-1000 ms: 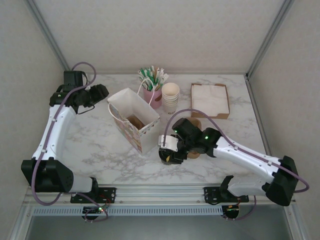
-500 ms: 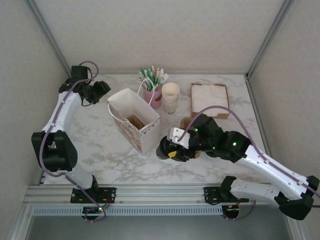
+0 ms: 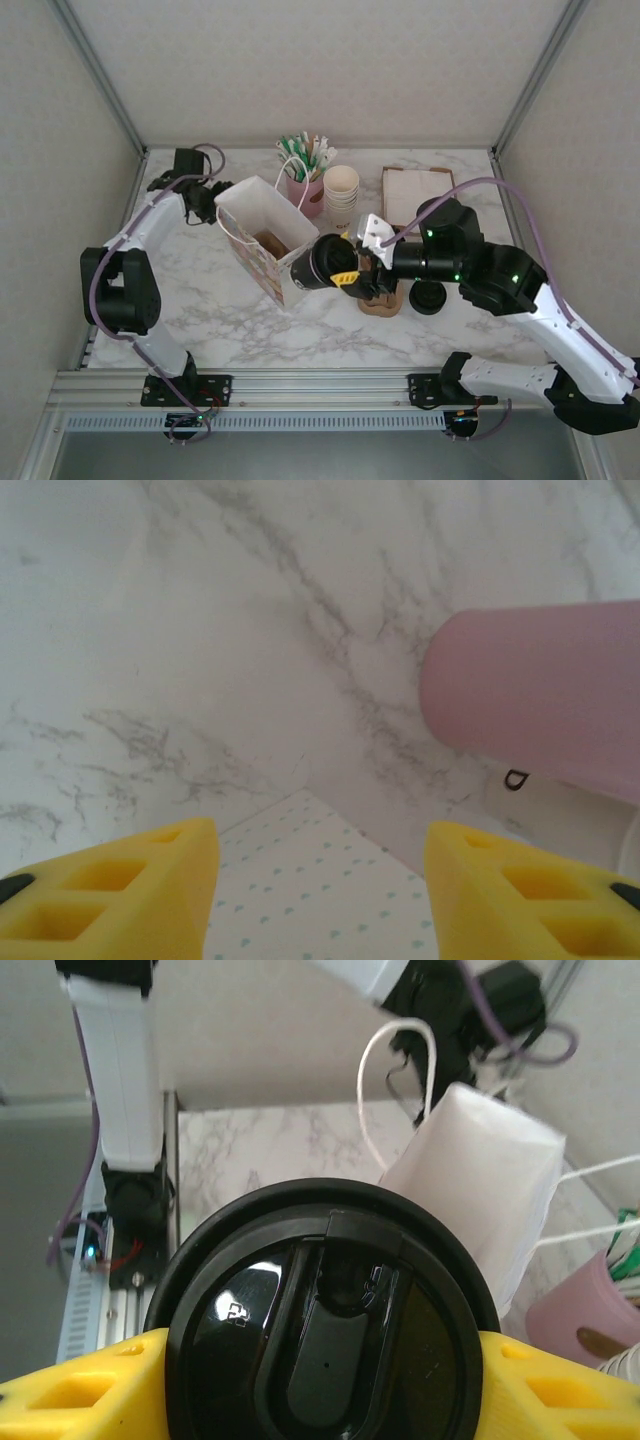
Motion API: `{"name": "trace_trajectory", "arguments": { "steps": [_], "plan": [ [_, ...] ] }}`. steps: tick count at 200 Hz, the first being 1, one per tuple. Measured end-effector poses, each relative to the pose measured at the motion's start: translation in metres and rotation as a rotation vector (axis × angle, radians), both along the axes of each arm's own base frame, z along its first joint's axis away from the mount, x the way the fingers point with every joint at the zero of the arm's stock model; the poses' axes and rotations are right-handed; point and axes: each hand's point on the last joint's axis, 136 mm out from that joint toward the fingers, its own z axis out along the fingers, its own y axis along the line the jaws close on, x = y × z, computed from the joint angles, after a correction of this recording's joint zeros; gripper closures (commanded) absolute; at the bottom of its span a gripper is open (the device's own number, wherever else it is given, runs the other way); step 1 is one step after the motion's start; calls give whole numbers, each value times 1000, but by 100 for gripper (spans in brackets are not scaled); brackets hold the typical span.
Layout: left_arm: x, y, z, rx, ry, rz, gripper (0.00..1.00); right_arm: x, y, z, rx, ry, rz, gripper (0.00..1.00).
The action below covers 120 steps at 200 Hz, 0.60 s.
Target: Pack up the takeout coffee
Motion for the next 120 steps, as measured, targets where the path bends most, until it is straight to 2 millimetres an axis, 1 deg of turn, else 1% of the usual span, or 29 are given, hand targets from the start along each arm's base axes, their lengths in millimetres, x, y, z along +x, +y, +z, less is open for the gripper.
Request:
{"name": "trace_trajectory", "arguments": {
  "steps": [14,28,41,56,71,92,106,120],
  "plan": [
    [-7,-3,-10,2,23,-8,44,3,5,13,27,11,-12,40],
    [-14,-5,-20,6,47,-11,44,7,10,21,43,14,-16,40],
    [-23,-6,-30,14,70,-9,44,11,15,26,49,22,-22,40],
    [-34,-7,-36,21,86,-8,44,18,23,30,48,35,-37,40],
    [-44,-9,-37,22,90,-10,44,29,31,33,38,56,-72,40],
    [-54,-13,-34,16,73,-9,44,46,45,37,18,88,-126,40],
    [-60,-17,-31,14,60,-16,44,57,53,34,-1,102,-154,39],
    [-67,-25,-30,12,50,-29,44,65,58,25,-36,116,-176,38]
  ]
}}
